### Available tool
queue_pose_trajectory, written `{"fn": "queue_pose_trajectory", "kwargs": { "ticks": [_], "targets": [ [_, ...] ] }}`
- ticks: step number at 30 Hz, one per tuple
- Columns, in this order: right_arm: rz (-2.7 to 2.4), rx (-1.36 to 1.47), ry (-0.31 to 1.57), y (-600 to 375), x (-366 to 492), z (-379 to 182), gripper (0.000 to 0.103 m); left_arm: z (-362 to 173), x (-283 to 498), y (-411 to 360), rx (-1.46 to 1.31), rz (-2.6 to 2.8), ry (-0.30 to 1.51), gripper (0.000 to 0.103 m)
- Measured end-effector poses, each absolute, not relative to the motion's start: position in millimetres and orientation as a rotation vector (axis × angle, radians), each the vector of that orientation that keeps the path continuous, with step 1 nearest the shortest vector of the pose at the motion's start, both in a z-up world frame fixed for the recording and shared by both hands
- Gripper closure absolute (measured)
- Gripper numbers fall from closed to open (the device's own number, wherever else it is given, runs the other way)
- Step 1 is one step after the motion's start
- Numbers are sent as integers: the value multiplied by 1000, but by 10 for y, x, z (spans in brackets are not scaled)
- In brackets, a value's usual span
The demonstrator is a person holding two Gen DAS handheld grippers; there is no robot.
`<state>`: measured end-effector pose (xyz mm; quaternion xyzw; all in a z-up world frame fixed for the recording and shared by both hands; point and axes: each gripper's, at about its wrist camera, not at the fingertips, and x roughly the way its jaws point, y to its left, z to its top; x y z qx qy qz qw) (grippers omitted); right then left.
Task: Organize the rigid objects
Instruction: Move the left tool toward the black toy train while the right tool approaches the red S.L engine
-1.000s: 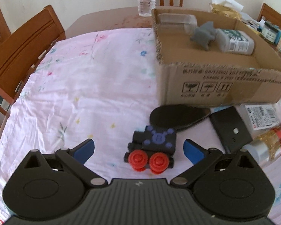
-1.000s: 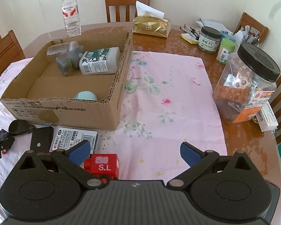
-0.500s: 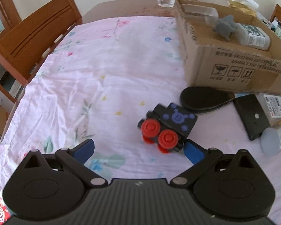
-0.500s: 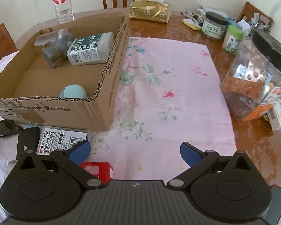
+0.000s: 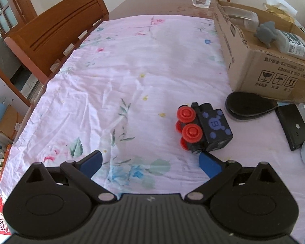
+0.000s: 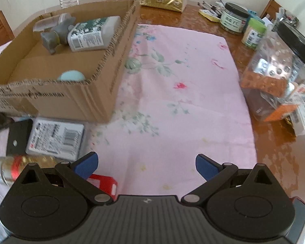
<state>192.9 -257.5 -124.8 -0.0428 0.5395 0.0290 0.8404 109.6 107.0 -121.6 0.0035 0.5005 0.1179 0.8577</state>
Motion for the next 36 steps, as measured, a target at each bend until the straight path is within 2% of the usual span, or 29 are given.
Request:
{"fn": "queue_pose_trajectory", "kwargs": {
  "ticks": [17, 31, 33, 36],
  "targets": [
    [234, -194, 1241, -2430, 1254, -1200, 0, -1228, 1143, 1062, 21, 248, 1038, 2],
    [502, -179, 1106, -2224, 1005, -857, 0, -1168, 1071, 928, 31, 201, 1035, 2],
    [547, -228, 1106, -2095, 914, -901, 3, -1151, 1055, 898, 28, 193, 1031, 2],
    [580, -276, 1121, -1965, 826, -1000, 13, -1137, 1022, 845, 26, 179, 1025, 2]
  ]
}}
